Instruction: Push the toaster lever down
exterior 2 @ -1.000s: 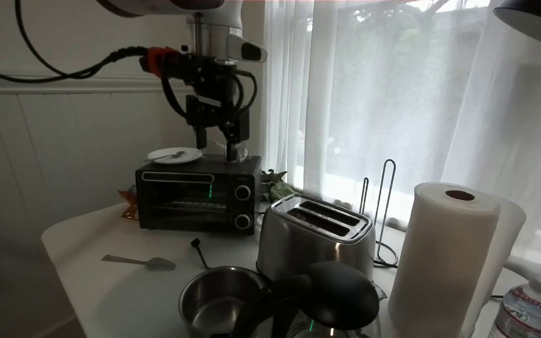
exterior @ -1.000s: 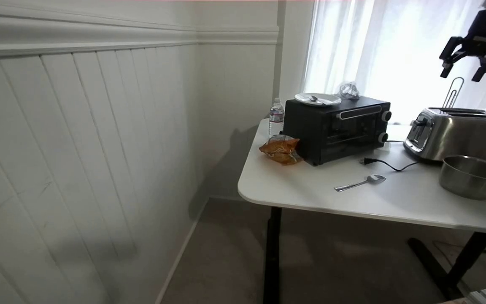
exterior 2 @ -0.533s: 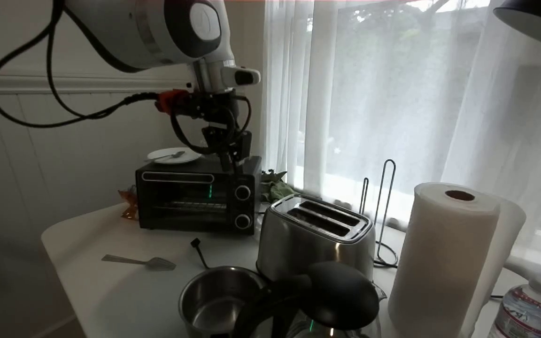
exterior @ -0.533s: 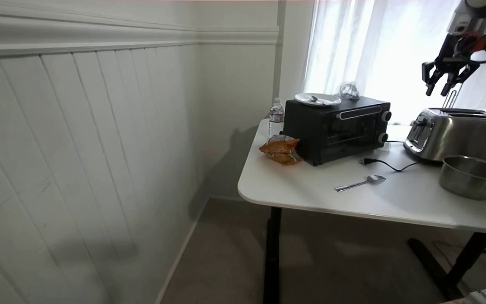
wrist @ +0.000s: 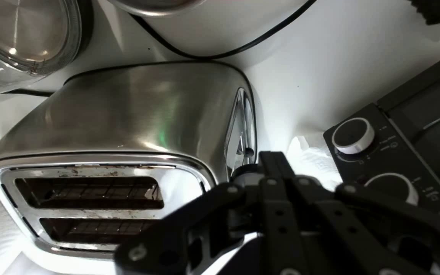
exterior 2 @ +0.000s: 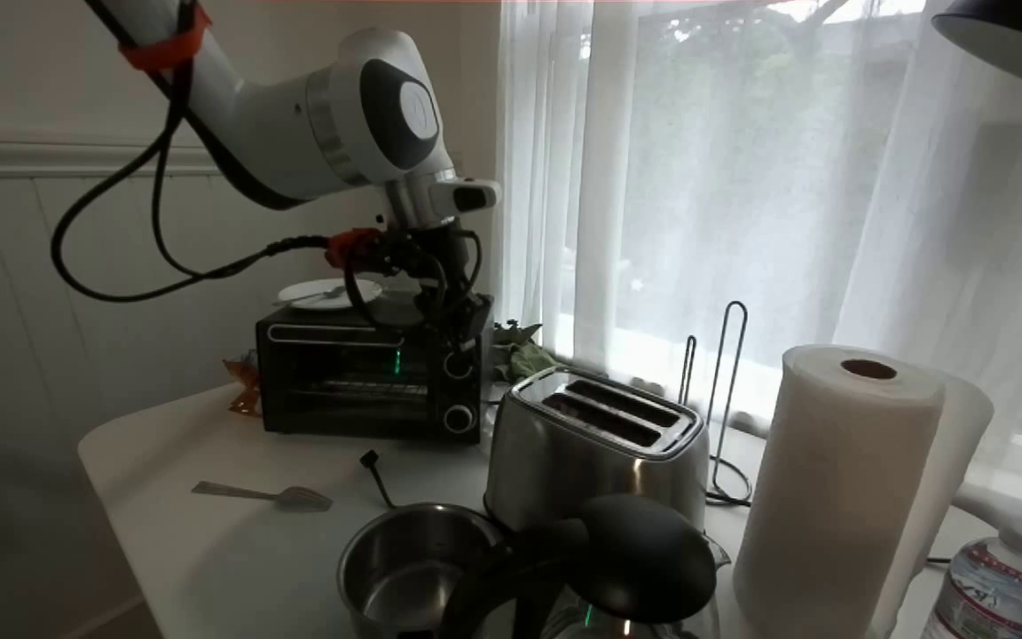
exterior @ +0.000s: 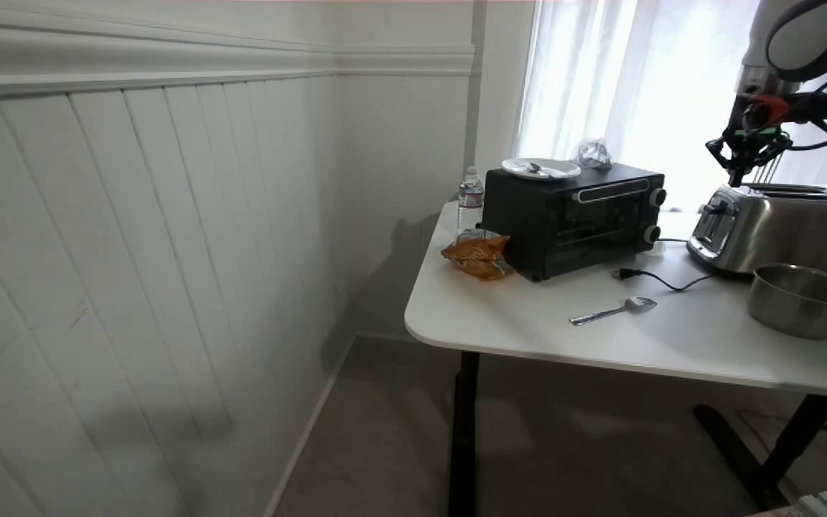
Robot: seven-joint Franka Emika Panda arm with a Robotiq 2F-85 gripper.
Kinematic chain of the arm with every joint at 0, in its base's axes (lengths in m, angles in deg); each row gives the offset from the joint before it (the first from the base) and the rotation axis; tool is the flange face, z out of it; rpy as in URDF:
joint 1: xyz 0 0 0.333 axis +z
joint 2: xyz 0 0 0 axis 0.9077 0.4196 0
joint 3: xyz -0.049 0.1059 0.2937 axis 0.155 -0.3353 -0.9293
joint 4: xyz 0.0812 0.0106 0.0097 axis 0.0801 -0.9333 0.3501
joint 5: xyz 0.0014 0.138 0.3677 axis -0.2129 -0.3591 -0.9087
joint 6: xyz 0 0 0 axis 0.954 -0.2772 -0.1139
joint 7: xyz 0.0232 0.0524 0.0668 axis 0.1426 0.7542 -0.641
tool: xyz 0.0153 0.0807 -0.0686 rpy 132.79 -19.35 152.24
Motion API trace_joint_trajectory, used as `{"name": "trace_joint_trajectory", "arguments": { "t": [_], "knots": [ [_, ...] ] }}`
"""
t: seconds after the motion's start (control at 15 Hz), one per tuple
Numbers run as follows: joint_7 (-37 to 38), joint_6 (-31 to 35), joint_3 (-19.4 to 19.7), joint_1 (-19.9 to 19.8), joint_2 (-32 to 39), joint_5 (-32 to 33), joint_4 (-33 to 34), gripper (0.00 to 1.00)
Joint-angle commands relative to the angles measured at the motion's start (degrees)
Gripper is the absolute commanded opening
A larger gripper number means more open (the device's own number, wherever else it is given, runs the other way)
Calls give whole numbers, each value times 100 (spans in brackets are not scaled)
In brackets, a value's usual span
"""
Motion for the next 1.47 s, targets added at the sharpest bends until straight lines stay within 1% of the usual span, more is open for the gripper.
{"name": "trace_joint_trajectory", "arguments": {
  "t": [0.0, 0.33, 0.8, 1.13, 1.4],
  "knots": [
    [258, 22, 142, 148, 472, 154, 383, 0],
    [239, 20, 352, 322, 982, 192, 831, 0],
    [72, -8, 695, 505, 1501, 211, 1326, 0],
    [-138, 32, 838, 571, 1736, 132, 1485, 0],
    [-389, 66, 885, 544, 1892, 23, 1529, 0]
  ]
}}
